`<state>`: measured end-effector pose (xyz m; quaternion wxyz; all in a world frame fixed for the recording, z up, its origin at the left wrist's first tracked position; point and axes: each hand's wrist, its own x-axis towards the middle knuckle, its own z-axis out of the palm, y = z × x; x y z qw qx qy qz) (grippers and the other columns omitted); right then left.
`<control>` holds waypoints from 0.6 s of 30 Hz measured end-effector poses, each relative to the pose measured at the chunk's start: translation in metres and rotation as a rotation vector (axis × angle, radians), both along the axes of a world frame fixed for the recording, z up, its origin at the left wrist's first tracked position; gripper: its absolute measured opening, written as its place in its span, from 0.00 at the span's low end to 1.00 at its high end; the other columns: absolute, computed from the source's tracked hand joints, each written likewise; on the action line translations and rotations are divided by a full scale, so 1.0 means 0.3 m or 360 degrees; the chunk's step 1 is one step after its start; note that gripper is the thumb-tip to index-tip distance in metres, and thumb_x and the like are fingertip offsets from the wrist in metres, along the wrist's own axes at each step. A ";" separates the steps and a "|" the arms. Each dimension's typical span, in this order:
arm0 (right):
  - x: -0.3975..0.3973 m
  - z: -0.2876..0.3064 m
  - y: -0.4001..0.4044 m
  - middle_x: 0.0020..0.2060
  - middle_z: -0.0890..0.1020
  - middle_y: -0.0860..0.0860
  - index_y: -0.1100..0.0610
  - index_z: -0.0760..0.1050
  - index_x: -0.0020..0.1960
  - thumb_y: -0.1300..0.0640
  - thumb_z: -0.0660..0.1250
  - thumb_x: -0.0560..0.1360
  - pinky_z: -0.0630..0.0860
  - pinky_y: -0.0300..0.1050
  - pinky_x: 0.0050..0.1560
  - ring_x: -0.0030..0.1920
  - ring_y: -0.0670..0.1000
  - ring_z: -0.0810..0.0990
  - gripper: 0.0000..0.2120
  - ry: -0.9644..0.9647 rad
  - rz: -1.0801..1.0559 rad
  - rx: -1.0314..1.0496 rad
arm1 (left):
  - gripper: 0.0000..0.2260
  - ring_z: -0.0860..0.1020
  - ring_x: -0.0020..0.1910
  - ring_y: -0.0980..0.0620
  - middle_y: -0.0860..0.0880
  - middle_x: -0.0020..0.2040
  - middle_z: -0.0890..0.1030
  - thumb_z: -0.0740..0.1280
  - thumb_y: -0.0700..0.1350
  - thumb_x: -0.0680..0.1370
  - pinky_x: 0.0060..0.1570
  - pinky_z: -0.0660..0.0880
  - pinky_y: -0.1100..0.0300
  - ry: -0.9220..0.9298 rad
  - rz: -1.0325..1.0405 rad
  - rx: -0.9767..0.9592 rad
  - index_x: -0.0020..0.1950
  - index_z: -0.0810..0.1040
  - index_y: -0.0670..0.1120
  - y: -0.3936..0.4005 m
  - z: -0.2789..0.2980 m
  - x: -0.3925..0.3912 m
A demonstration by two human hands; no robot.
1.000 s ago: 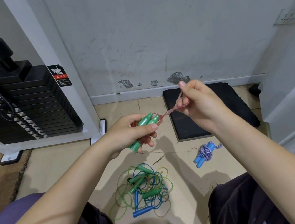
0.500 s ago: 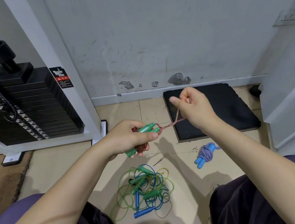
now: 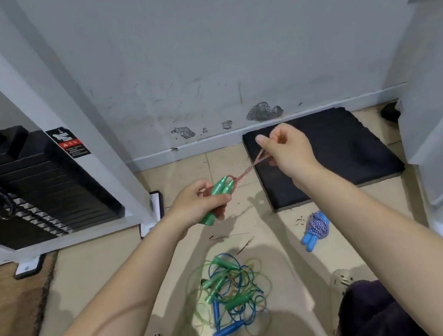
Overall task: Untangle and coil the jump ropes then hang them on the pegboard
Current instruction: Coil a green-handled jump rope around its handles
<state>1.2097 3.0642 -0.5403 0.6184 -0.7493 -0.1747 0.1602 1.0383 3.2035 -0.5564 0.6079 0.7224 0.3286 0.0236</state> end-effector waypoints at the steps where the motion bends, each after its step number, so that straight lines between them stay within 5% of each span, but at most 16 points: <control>1: 0.033 -0.059 -0.017 0.32 0.74 0.53 0.54 0.66 0.35 0.54 0.72 0.74 0.72 0.50 0.40 0.34 0.52 0.72 0.16 -0.0003 -0.0042 -0.0061 | 0.12 0.83 0.39 0.45 0.40 0.46 0.85 0.77 0.46 0.71 0.37 0.79 0.54 0.0047 0.0014 -0.0007 0.48 0.77 0.44 -0.009 -0.065 0.031; 4: 0.111 -0.296 -0.093 0.30 0.70 0.49 0.56 0.67 0.36 0.52 0.72 0.74 0.65 0.45 0.36 0.32 0.49 0.67 0.16 0.0069 -0.0153 -0.0314 | 0.15 0.83 0.39 0.46 0.42 0.45 0.86 0.77 0.49 0.71 0.36 0.78 0.54 0.0182 0.0062 -0.0149 0.53 0.80 0.46 -0.065 -0.293 0.105; 9: 0.156 -0.698 -0.236 0.26 0.73 0.53 0.56 0.67 0.36 0.51 0.71 0.74 0.68 0.45 0.32 0.26 0.53 0.70 0.16 0.0535 -0.0287 -0.0490 | 0.20 0.85 0.42 0.45 0.45 0.42 0.86 0.78 0.55 0.68 0.29 0.75 0.59 0.0375 0.0186 -0.0142 0.49 0.79 0.42 -0.158 -0.708 0.208; 14: 0.233 -0.820 -0.291 0.26 0.78 0.59 0.59 0.68 0.43 0.52 0.70 0.77 0.69 0.40 0.25 0.20 0.52 0.73 0.14 0.0645 -0.0480 -0.0362 | 0.13 0.81 0.34 0.49 0.53 0.33 0.85 0.75 0.56 0.70 0.35 0.77 0.57 0.0315 0.0192 -0.0038 0.41 0.81 0.47 -0.208 -0.897 0.391; 18: 0.289 -0.838 -0.264 0.38 0.84 0.55 0.53 0.69 0.60 0.45 0.73 0.73 0.79 0.40 0.36 0.28 0.48 0.81 0.22 0.0631 -0.0575 -0.0259 | 0.14 0.81 0.46 0.60 0.53 0.48 0.83 0.72 0.53 0.76 0.51 0.76 0.64 0.0137 0.0096 -0.0144 0.57 0.78 0.48 -0.209 -0.914 0.511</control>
